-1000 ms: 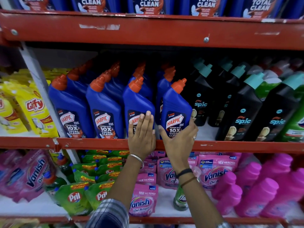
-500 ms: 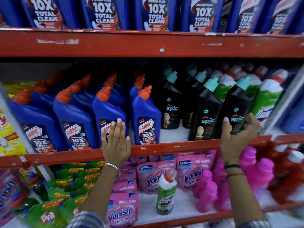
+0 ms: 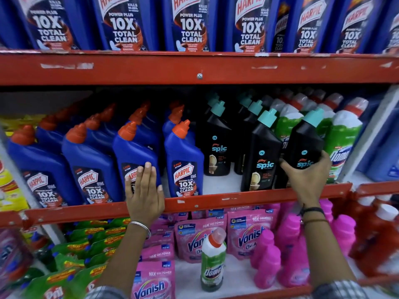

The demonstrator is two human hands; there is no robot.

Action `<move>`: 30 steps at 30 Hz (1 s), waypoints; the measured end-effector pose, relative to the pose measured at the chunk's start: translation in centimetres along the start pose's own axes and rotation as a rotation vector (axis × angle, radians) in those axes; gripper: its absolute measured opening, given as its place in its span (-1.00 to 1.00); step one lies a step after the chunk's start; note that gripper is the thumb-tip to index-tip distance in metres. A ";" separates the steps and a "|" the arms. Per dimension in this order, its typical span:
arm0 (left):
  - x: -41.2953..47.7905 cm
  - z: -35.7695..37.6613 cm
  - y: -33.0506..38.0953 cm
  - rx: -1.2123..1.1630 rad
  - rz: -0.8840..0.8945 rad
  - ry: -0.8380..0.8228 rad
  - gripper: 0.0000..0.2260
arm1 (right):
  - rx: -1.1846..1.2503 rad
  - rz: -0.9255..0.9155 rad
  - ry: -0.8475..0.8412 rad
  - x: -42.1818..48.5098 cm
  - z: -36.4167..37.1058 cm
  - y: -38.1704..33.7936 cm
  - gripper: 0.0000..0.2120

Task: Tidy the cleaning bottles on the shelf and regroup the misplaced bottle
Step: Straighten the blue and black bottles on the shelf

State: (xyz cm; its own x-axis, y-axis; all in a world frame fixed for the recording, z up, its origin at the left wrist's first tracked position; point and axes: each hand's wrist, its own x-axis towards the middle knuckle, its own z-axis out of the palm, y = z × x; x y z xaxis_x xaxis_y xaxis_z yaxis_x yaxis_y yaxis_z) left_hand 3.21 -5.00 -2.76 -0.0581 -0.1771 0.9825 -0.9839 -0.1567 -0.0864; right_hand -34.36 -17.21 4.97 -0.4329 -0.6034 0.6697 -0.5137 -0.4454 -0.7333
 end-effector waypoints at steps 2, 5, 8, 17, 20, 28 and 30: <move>0.0 0.0 -0.1 -0.004 0.004 -0.006 -0.46 | 0.038 0.008 0.025 -0.1 -0.9 -0.4 -0.14; 0.1 -0.1 -0.1 -0.004 0.005 -0.008 -0.46 | 0.076 -0.016 0.065 -1.0 -2.4 -1.4 -0.14; 0.0 -0.1 -0.1 -0.008 0.001 -0.018 -0.47 | 0.048 -0.021 0.158 -2.2 -4.0 -3.7 -0.09; 0.0 -0.2 -0.1 -0.014 -0.006 -0.035 -0.47 | 0.170 -0.055 0.050 -6.5 -3.5 -11.9 -0.06; 0.0 -0.3 0.0 -0.018 -0.010 -0.036 -0.44 | 0.204 -0.051 -0.028 -8.6 -0.8 -13.2 -0.08; 0.1 -0.3 0.1 -0.023 0.008 -0.025 -0.43 | 0.139 0.026 -0.101 -11.4 4.4 -13.8 -0.04; 0.0 -0.2 0.0 -0.026 0.007 -0.021 -0.44 | 0.108 0.031 -0.105 -11.7 5.0 -13.6 -0.03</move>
State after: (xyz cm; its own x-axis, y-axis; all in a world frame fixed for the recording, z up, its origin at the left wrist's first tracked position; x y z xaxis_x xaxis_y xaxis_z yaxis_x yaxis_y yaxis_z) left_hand 3.18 -4.78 -2.71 -0.0622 -0.1981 0.9782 -0.9875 -0.1302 -0.0892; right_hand -18.60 -7.42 6.57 -0.3646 -0.6810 0.6351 -0.4165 -0.4908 -0.7653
